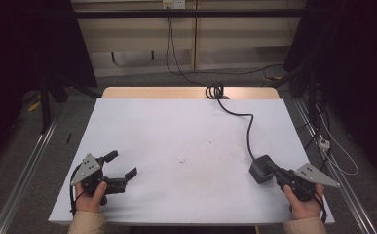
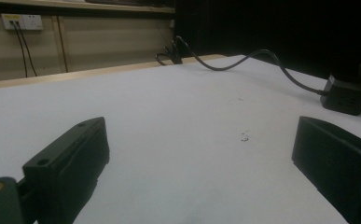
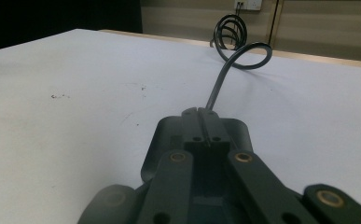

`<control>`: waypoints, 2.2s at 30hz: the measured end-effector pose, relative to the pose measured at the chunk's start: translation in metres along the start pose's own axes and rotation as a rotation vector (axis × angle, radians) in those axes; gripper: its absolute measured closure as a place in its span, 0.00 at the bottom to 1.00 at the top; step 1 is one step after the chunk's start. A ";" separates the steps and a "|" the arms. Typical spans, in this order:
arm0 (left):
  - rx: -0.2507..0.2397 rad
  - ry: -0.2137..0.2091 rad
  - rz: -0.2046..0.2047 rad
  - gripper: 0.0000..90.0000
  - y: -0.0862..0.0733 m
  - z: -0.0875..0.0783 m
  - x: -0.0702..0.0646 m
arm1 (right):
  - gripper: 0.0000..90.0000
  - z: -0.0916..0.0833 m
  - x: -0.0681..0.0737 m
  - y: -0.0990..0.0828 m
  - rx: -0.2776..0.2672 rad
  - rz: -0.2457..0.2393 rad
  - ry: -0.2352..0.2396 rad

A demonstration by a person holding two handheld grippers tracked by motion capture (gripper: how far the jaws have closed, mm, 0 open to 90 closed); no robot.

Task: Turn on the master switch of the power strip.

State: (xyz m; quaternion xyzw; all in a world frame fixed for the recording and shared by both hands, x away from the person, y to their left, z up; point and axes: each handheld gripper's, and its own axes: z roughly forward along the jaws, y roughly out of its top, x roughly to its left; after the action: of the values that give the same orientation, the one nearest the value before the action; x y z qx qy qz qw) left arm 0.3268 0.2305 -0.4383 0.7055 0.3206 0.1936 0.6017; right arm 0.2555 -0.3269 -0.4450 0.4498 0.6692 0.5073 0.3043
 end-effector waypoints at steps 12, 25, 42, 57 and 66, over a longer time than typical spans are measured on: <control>0.005 -0.001 0.004 0.04 0.000 0.001 0.000 | 1.00 -0.002 -0.003 -0.001 0.005 0.000 -0.009; 0.006 0.000 0.010 0.04 0.000 0.001 -0.001 | 1.00 -0.002 -0.004 -0.004 -0.001 0.027 -0.011; 0.004 0.003 0.009 0.04 0.001 0.000 -0.001 | 1.00 -0.001 -0.002 -0.004 0.014 0.019 -0.026; 0.004 0.002 0.010 0.04 0.001 0.001 -0.001 | 1.00 -0.001 -0.001 -0.004 0.015 0.014 -0.035; 0.008 0.001 0.011 0.04 0.000 0.001 -0.001 | 1.00 -0.001 0.000 -0.004 0.016 0.012 -0.039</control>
State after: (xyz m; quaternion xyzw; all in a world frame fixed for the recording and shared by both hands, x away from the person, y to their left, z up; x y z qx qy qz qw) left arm 0.3265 0.2290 -0.4383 0.7095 0.3178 0.1960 0.5976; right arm 0.2536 -0.3276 -0.4485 0.4660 0.6643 0.4951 0.3104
